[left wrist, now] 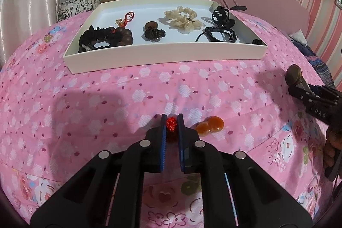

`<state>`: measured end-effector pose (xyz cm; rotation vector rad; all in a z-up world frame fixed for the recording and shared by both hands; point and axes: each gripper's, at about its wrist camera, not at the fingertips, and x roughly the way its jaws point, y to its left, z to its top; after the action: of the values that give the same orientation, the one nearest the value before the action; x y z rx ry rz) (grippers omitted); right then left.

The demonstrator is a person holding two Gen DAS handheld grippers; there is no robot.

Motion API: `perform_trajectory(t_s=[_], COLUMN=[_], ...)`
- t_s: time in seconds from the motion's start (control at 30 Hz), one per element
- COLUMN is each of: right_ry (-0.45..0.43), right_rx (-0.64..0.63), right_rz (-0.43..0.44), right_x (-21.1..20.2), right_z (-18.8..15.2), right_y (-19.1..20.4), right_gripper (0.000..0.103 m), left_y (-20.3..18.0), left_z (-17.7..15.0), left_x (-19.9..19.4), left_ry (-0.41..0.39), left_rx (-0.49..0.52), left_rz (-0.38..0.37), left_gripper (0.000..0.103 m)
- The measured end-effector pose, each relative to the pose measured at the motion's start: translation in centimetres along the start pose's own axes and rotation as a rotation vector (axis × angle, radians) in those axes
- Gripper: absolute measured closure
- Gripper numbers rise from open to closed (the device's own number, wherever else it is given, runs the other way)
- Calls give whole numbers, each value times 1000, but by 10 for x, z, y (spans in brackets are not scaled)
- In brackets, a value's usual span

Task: Organize jewelry
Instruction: 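Grasp the red charm with the left tool while the right tool grasps the white-band watch, then carry the red charm and the watch into the white tray and release both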

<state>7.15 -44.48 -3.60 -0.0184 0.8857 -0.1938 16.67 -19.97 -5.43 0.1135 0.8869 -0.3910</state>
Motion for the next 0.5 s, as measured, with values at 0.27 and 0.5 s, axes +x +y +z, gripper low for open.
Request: perform_trajectory(t_s=[0.27,0.5], right_ry=[-46,-137], right_rx=[11,21], right_rz=[62,162], right_x=[-29,-73], right_z=[-1,13], right_y=[14,46], right_gripper=[84,84], left_y=[10,45], left_z=[-2,17], left_x=[-22,-77], left_ry=[-31,-139], left_rx=[12,-16], left_rz=[15,25], left_gripper=[97,97])
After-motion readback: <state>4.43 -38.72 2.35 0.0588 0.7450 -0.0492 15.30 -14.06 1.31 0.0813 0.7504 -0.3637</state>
